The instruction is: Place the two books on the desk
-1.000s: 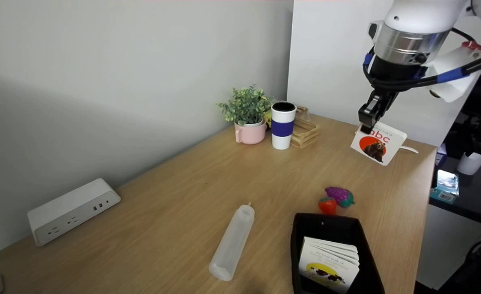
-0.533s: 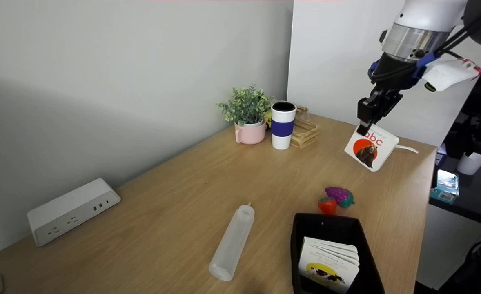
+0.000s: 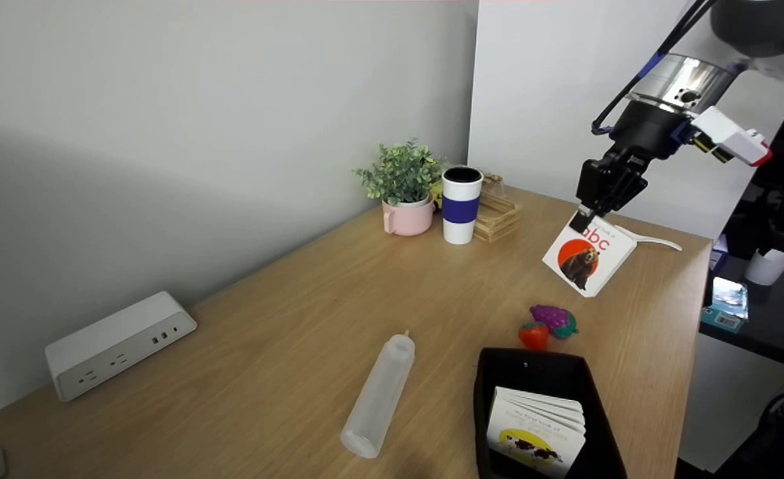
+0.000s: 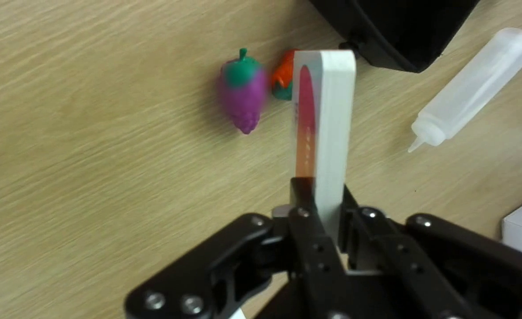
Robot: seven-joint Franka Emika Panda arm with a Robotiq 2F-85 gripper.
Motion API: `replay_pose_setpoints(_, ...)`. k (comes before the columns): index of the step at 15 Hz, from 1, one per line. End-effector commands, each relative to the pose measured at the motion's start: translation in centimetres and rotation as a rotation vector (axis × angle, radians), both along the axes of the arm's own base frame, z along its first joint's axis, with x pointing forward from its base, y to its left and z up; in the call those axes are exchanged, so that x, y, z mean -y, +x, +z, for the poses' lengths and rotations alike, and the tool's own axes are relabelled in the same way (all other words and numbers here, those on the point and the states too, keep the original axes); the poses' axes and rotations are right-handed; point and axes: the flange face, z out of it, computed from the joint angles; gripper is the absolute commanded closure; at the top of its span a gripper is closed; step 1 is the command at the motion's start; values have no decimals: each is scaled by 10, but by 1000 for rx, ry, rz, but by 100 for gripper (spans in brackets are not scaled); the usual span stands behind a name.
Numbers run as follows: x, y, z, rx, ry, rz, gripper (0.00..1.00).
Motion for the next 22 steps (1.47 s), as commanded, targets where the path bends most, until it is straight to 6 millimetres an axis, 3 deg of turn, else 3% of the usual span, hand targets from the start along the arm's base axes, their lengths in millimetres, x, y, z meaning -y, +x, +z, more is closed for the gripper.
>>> replay_pose_setpoints(1, 8, 1, -14, -1, 45, 8, 96)
replay_pose_setpoints(5, 7, 3, -30, -29, 44, 24, 96)
replay_pose_setpoints(8, 2, 0, -43, -142, -84, 119, 96)
replay_pose_setpoints(15, -14, 1, -37, -300, -354, 316, 96)
replay_pose_setpoints(22, -13, 10, -35, -203, -232, 238, 96)
